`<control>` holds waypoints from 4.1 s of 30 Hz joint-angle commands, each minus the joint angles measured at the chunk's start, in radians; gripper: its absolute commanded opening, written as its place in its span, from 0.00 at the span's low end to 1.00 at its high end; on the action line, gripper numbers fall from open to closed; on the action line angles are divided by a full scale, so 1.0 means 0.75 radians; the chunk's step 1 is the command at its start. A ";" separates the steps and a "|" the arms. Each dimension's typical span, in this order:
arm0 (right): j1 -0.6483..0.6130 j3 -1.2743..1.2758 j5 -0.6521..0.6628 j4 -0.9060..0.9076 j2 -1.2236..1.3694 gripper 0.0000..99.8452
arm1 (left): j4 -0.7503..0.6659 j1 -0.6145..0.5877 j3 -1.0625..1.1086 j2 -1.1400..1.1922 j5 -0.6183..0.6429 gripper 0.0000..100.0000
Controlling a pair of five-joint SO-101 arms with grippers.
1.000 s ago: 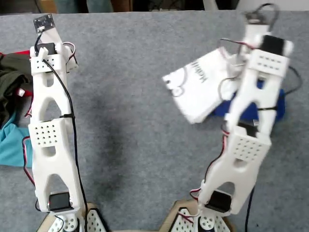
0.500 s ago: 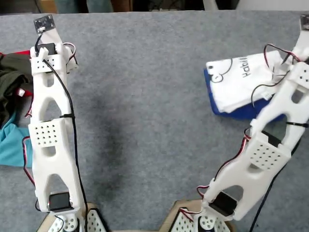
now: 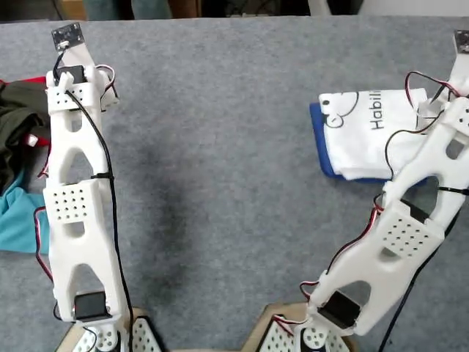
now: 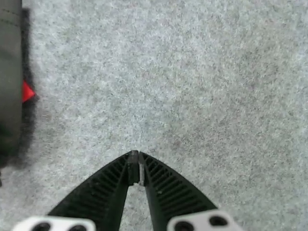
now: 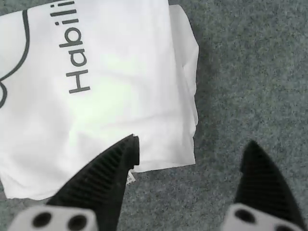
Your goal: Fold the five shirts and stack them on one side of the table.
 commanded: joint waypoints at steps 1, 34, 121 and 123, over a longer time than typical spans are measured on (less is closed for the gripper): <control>0.012 -0.040 -0.002 0.023 -0.152 0.39 | -0.014 -0.005 -0.013 -0.035 0.008 0.03; -0.323 0.451 -0.059 0.176 -0.699 0.02 | 0.184 -0.744 -0.815 0.466 -0.460 0.06; -1.097 0.952 -0.217 0.182 -0.699 0.27 | -0.117 -0.287 1.852 -1.180 -0.025 0.03; -1.101 0.977 -0.217 0.182 -0.699 0.27 | -0.014 -0.414 1.803 -1.219 -0.141 0.03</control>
